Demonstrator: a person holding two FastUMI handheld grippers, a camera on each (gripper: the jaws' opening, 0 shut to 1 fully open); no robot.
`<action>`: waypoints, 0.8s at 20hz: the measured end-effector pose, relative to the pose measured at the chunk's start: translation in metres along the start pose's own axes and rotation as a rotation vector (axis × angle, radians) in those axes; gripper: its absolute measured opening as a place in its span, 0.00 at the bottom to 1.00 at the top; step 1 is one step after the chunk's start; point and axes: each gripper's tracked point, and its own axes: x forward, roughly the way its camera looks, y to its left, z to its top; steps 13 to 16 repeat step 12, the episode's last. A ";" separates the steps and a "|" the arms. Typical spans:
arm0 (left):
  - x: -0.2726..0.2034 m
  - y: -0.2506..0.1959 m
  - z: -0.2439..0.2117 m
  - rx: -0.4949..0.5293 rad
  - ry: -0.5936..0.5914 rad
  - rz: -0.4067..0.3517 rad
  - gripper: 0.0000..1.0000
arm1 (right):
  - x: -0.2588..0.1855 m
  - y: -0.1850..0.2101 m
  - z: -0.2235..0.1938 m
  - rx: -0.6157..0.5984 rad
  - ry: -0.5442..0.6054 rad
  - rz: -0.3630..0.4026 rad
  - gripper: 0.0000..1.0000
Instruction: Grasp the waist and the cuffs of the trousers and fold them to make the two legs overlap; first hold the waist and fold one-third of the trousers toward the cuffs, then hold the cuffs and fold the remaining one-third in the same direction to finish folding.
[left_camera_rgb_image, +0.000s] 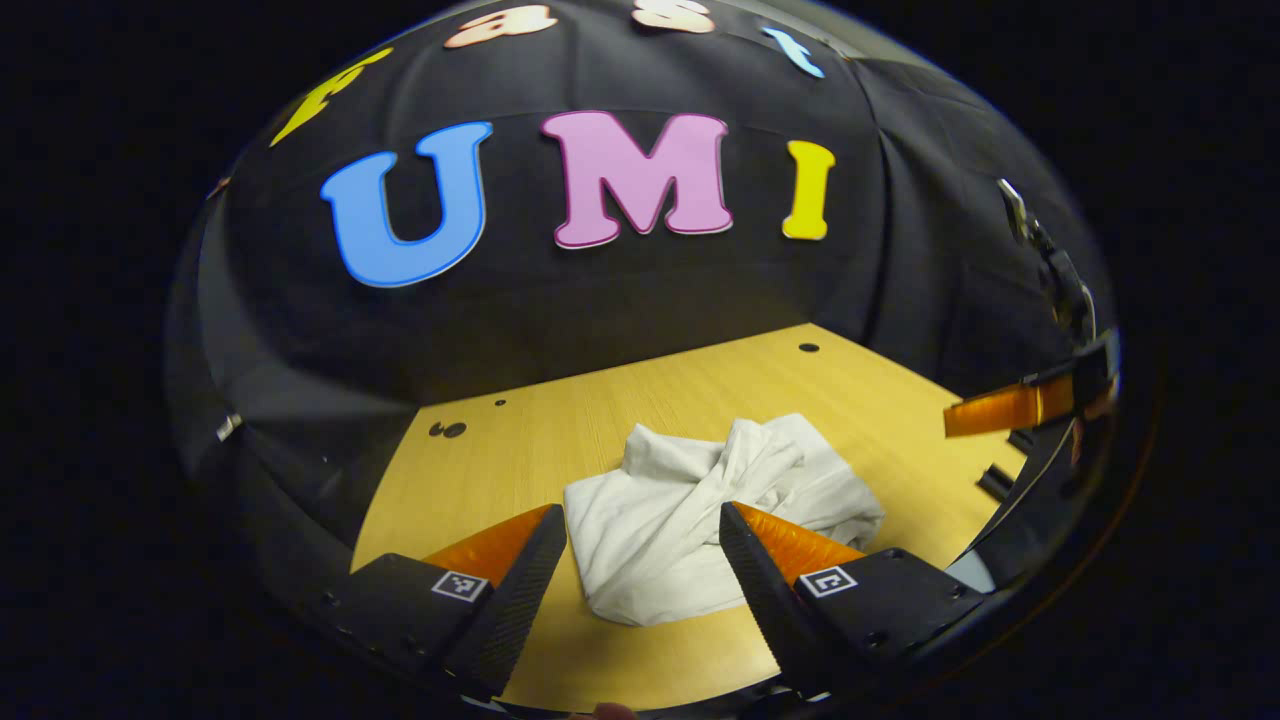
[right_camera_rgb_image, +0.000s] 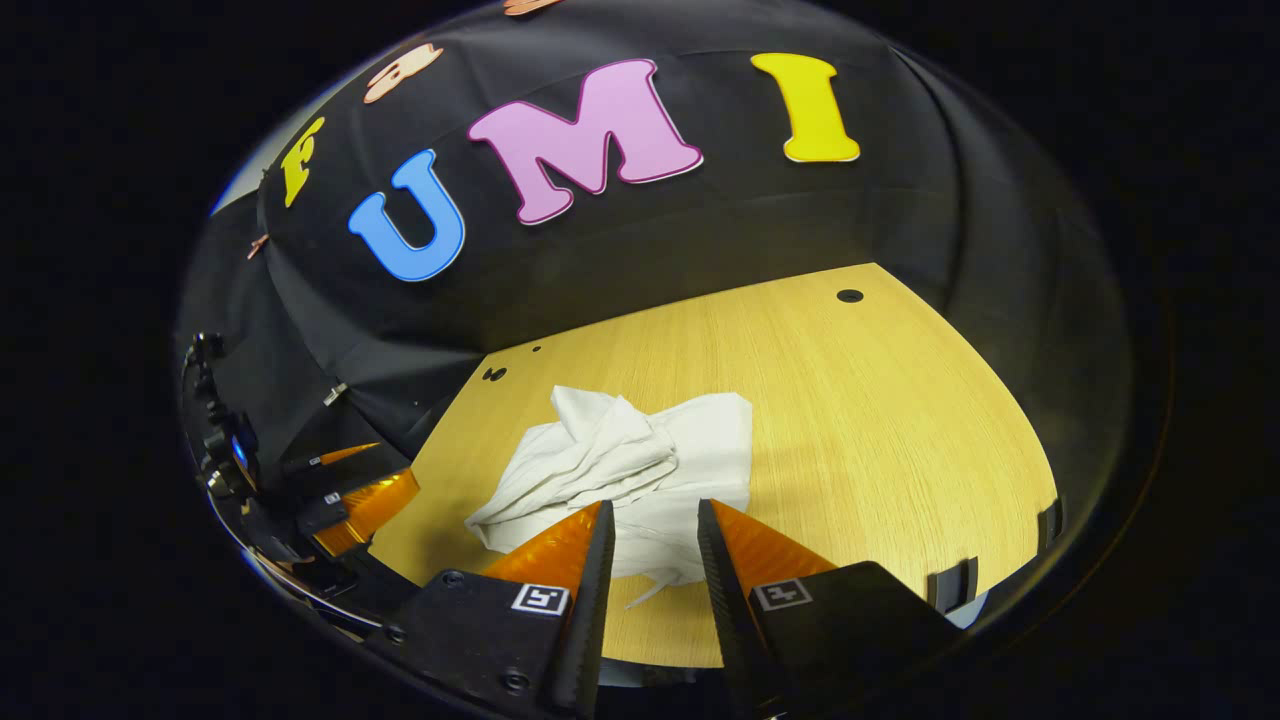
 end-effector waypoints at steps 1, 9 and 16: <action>-0.002 0.001 0.000 -0.056 -0.008 -0.006 0.97 | 0.002 0.006 0.000 -0.015 0.002 -0.002 0.52; -0.034 0.029 0.001 -0.173 -0.054 0.038 0.98 | 0.023 0.030 -0.004 -0.092 0.024 -0.009 0.52; -0.041 0.035 -0.002 -0.192 -0.054 0.058 0.97 | 0.028 0.034 -0.009 -0.085 0.043 -0.013 0.52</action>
